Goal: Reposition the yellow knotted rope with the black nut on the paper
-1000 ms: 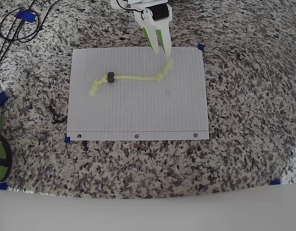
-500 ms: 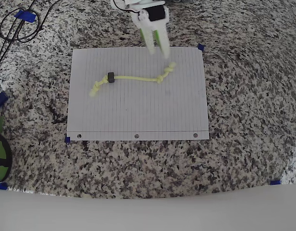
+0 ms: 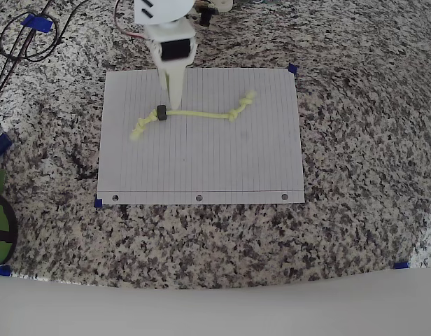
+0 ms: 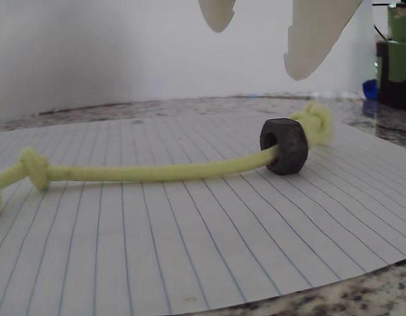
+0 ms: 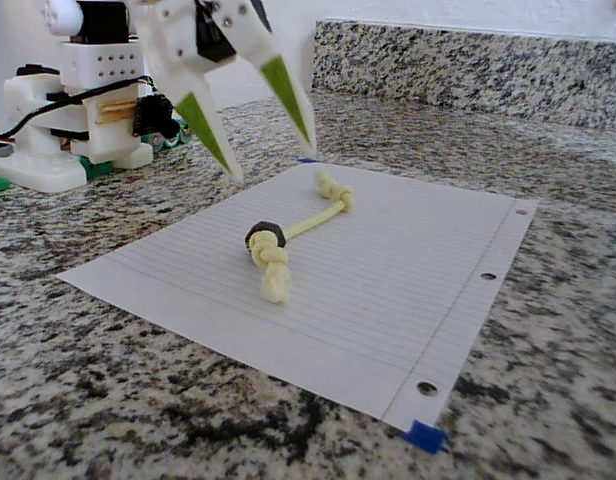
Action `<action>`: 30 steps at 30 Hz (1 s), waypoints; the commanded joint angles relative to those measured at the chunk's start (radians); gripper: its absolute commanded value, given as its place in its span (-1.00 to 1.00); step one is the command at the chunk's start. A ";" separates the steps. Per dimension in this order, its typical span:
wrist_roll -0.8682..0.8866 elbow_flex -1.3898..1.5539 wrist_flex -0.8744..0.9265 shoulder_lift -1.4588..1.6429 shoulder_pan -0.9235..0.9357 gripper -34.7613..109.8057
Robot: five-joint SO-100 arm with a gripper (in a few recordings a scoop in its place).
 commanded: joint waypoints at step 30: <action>0.396 -0.543 0.018 -0.672 0.129 0.13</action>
